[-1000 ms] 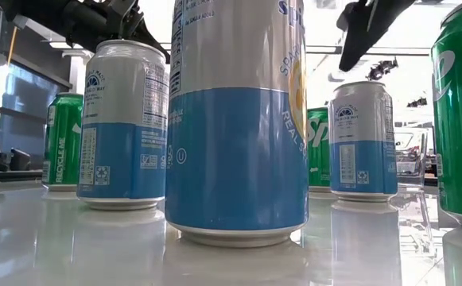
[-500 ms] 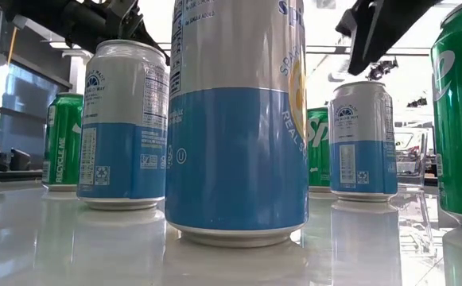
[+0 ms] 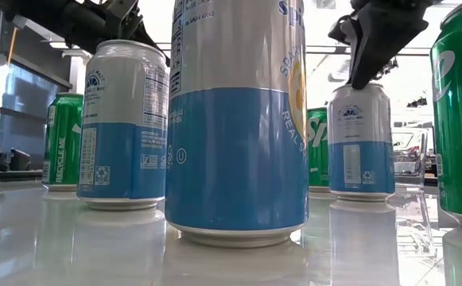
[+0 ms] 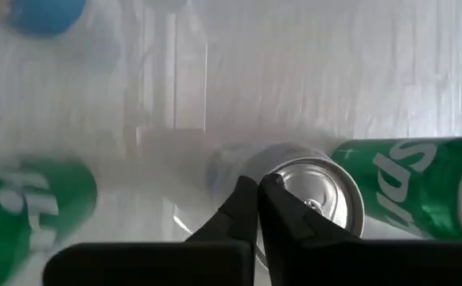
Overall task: Sort soda cans
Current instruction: Put the blue-white soda can into the top right transparent bin
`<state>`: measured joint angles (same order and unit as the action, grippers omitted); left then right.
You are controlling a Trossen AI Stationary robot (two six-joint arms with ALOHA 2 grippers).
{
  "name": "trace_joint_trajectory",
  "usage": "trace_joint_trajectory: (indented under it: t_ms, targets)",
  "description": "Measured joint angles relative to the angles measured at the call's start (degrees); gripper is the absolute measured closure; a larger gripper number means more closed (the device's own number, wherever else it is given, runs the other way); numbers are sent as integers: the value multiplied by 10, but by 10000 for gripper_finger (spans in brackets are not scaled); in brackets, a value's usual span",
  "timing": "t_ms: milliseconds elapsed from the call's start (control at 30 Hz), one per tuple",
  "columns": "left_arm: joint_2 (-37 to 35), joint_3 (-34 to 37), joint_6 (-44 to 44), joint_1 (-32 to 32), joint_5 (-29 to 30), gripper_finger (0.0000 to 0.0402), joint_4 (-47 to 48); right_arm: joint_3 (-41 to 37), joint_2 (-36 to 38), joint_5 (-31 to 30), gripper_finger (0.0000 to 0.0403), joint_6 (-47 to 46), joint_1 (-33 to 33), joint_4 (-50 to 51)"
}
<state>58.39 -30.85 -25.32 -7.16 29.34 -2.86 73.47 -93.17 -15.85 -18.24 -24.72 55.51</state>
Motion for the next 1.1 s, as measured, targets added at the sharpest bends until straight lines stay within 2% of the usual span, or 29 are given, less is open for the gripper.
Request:
trace_joint_trajectory:
  t_ms: [233,467,567,700,967,1100]
  targets:
    - [0,0,0,0,0,122,0,0,5,28,402,91,-19,76]
    - [0,0,-1,0,0,122,0,-5,37,33,399,78,-31,111]
    - [0,0,-1,0,0,122,0,-5,48,21,385,78,-32,103]
    - [0,0,-2,0,0,122,0,-5,50,0,333,49,-31,90]
    - [0,0,-1,0,0,122,0,-4,51,-1,181,-49,-26,21]
    - [0,0,-1,0,0,122,0,-3,51,21,139,-131,-2,-13]
